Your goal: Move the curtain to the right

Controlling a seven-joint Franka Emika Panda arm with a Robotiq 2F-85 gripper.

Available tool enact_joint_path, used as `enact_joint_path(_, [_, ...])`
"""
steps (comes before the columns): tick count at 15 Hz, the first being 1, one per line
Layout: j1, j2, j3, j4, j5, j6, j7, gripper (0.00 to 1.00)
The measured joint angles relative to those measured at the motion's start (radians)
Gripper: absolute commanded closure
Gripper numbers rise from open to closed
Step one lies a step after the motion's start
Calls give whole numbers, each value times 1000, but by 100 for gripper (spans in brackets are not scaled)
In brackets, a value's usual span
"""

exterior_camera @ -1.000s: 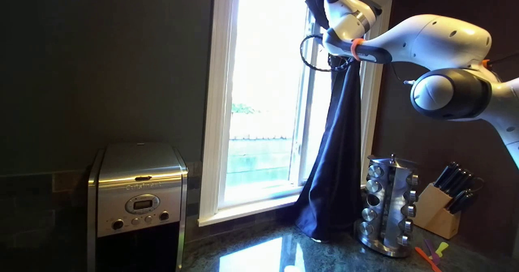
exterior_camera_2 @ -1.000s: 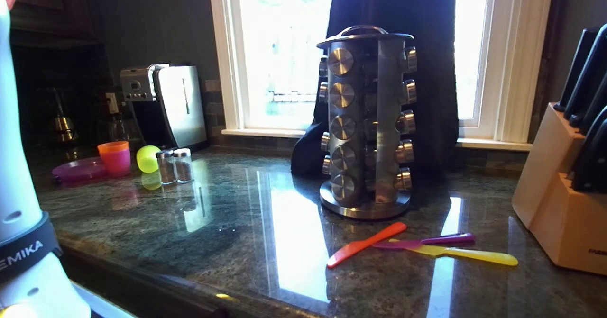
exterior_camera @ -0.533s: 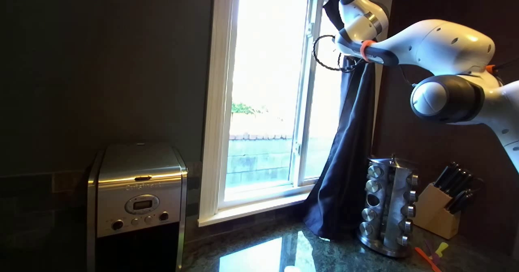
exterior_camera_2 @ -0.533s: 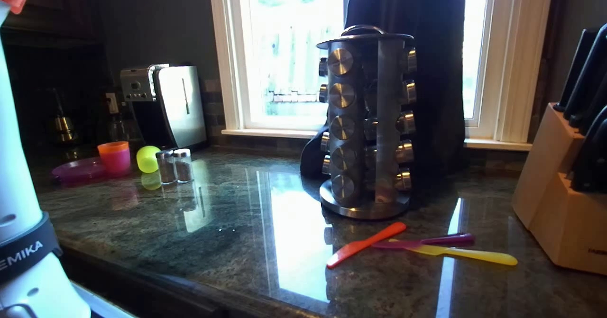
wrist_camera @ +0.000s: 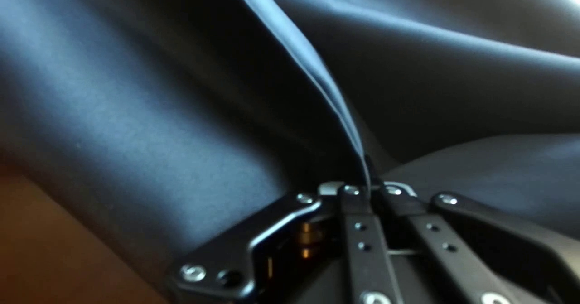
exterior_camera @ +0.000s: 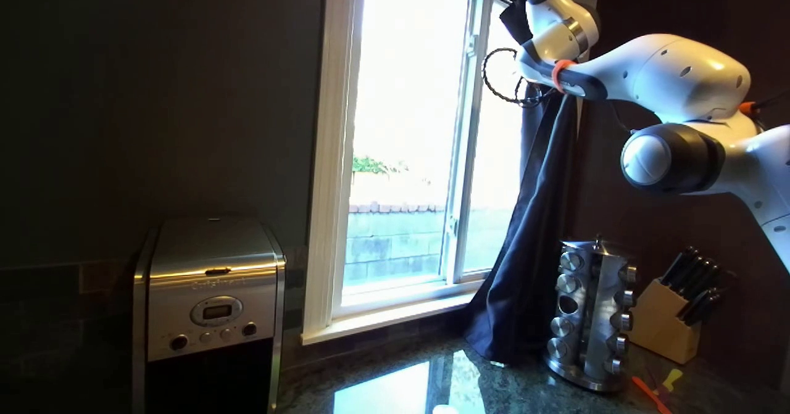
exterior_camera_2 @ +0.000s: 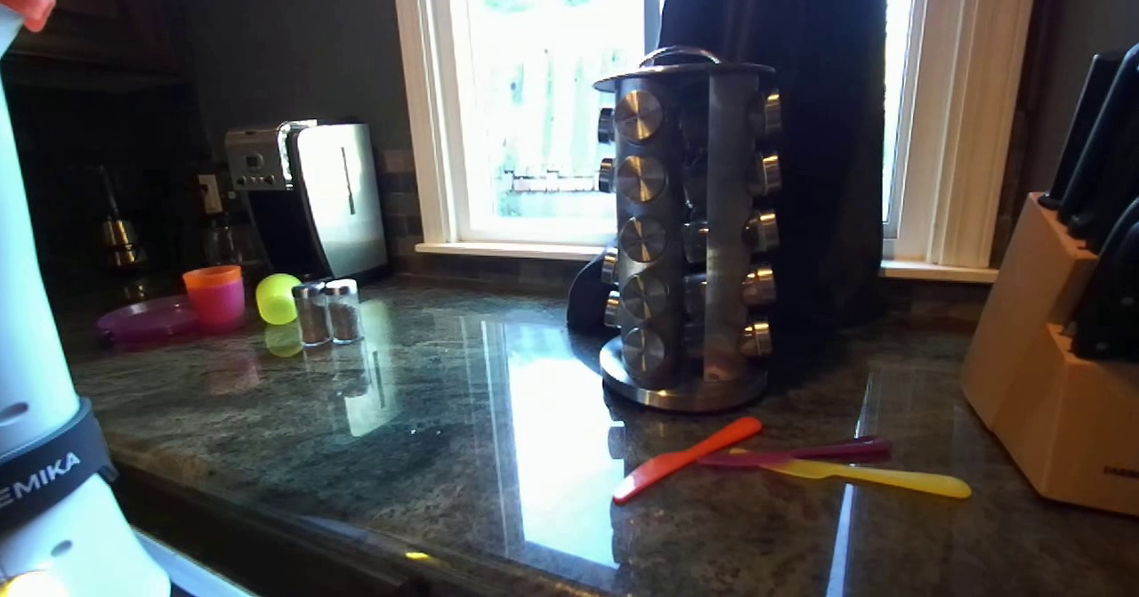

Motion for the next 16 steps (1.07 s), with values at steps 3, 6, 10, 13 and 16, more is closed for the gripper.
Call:
enact_joint_path(3, [3,0,-2,0,4,-2,8,98])
enact_joint_path(6, [3,0,-3,0,5,-2,9,99])
enact_joint_path(10, [44,16,-88,-2,0,4,57,99])
enact_joint_path(13, [69,47,-153,0,-11,4,136,99])
enact_joint_path(16, [71,75,-195,9,-23,6,187,99])
